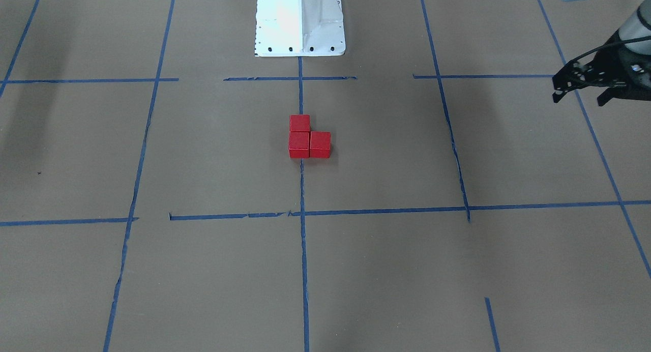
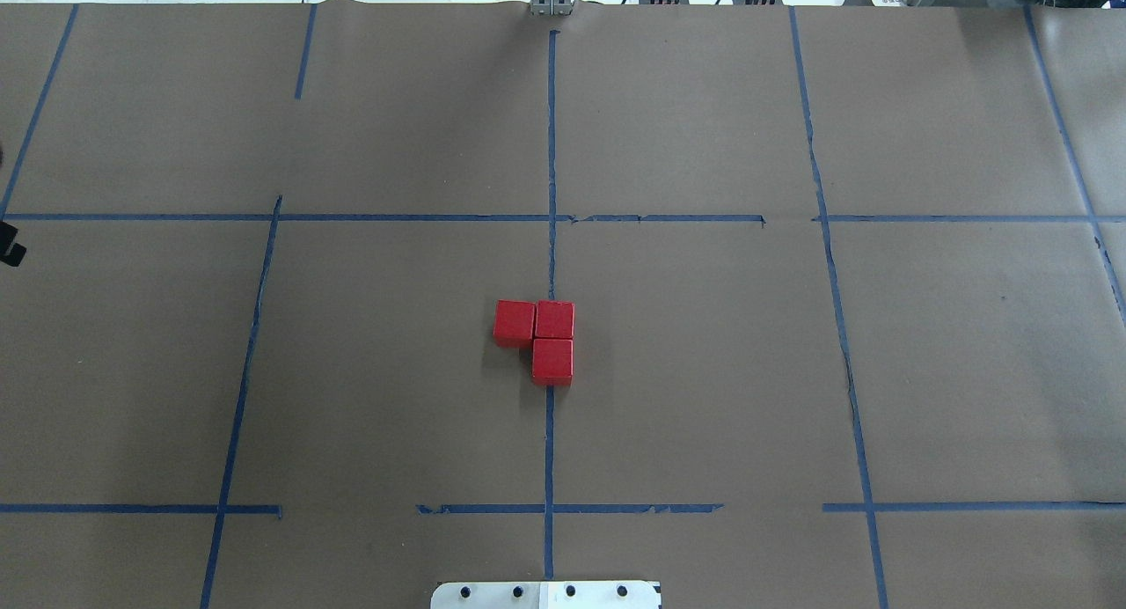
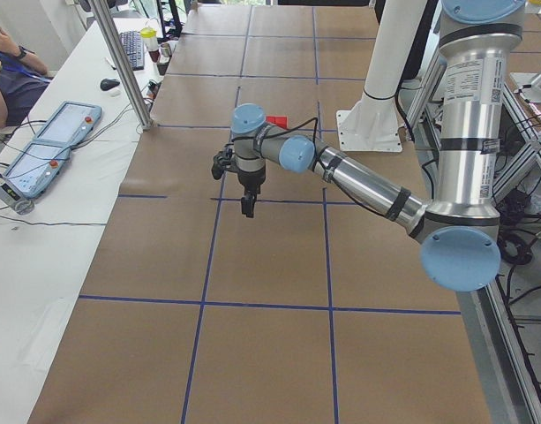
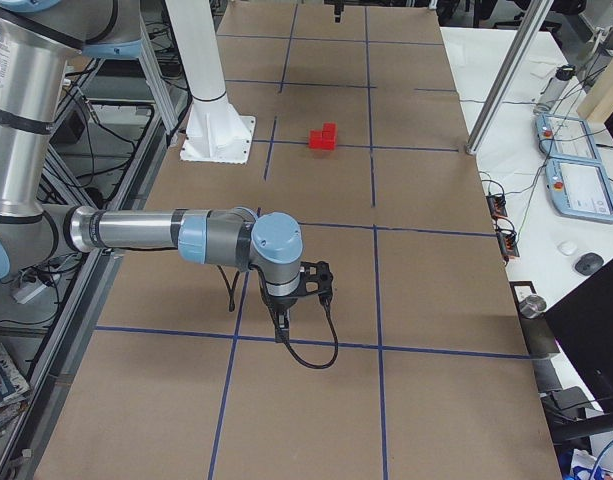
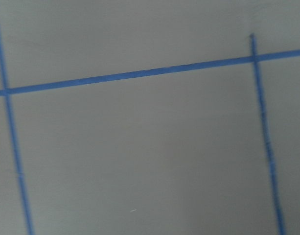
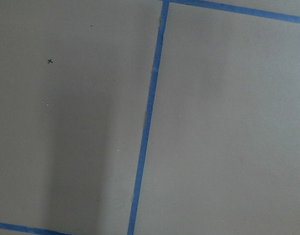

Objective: Form red blocks into L shape at center

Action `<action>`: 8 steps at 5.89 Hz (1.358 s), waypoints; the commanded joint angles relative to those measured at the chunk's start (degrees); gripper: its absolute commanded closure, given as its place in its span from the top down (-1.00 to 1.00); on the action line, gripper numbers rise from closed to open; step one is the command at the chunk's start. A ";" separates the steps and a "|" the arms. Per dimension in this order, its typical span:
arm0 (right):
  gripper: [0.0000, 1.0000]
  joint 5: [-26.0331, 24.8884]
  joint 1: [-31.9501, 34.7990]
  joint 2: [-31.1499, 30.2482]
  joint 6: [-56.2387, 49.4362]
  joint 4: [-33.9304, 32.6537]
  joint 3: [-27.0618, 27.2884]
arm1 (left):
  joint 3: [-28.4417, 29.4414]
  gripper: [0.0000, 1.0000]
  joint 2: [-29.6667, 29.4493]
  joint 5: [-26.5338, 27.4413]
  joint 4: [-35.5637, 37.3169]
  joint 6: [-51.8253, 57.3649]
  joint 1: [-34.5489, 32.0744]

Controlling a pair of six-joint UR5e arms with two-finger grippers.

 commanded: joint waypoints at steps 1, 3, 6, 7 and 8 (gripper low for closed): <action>1.00 0.03 0.00 0.00 0.00 0.01 0.01 | 5.19 1.00 6.75 -2.67 0.11 20.72 -13.25; 1.00 0.03 0.00 0.00 0.00 0.01 0.10 | 13.45 1.00 6.95 -2.67 0.28 31.41 -23.03; 1.00 0.03 0.00 0.00 0.00 0.01 0.10 | 14.02 1.00 9.14 -2.67 -0.15 31.02 -23.52; 1.00 0.03 0.00 0.00 0.00 0.01 0.10 | 12.97 1.00 9.14 -2.76 -0.15 31.01 -23.43; 1.00 0.03 0.00 0.00 0.00 0.01 0.10 | 12.87 1.00 9.06 -2.67 -0.33 31.10 -23.43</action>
